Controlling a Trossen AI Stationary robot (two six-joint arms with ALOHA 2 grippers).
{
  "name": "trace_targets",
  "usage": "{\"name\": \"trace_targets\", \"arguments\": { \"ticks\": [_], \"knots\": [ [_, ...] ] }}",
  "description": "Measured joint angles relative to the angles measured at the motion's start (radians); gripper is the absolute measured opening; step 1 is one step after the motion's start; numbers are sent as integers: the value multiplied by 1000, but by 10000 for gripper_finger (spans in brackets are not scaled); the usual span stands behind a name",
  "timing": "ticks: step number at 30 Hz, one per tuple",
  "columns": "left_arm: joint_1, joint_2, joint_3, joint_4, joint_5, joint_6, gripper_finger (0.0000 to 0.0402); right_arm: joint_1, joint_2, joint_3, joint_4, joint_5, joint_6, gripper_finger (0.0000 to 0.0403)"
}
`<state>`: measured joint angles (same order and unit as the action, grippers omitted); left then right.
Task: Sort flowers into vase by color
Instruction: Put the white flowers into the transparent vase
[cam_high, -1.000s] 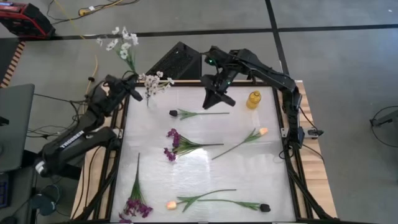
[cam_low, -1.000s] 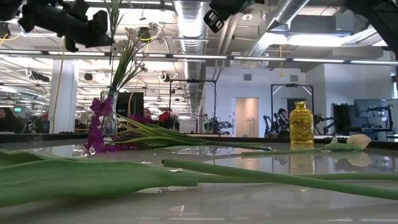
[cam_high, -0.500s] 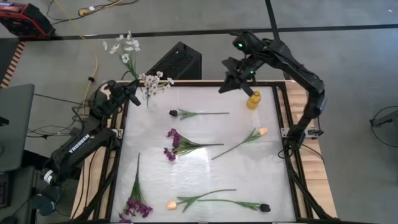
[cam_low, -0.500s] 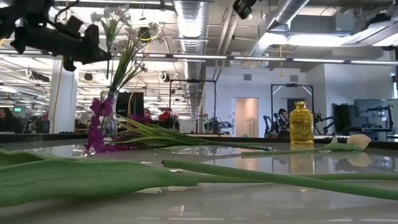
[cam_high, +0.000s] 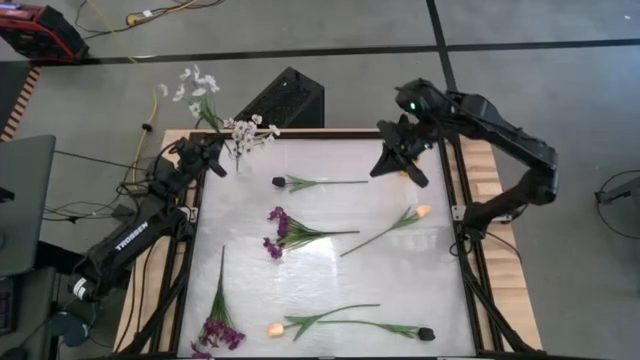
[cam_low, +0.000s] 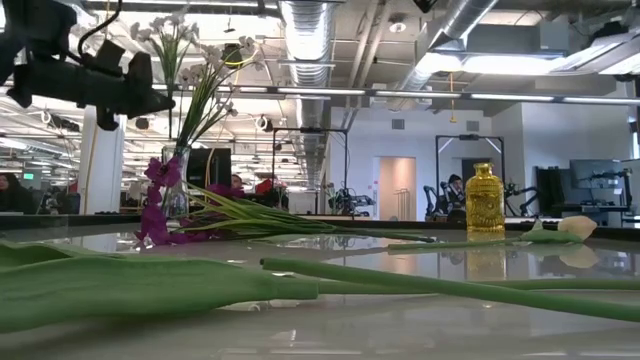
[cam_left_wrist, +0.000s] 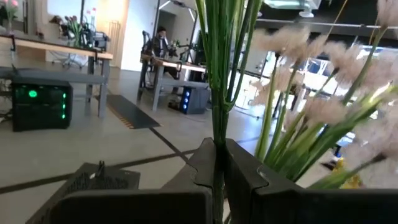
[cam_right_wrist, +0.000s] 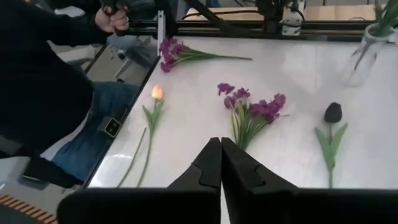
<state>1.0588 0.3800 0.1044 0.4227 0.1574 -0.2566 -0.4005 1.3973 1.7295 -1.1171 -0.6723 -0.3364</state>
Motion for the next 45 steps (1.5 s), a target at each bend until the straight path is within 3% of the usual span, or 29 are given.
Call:
{"name": "trace_targets", "arguments": {
  "ticks": [8, 19, 38, 45],
  "knots": [
    [-1, 0, -51, 54, -10, 17, 0, 92, -66, -152, 92, 53, 60, 28],
    [-52, 45, -58, 83, -36, 84, 2, 212, -46, -229, 183, 57, 60, 33],
    [-67, 91, -58, 41, -59, 196, 117, 271, -15, -229, 183, 79, 51, 29],
    [-67, 91, -58, 29, 7, 158, 139, 271, -15, -229, 176, 79, 51, 33]
  ]
}}
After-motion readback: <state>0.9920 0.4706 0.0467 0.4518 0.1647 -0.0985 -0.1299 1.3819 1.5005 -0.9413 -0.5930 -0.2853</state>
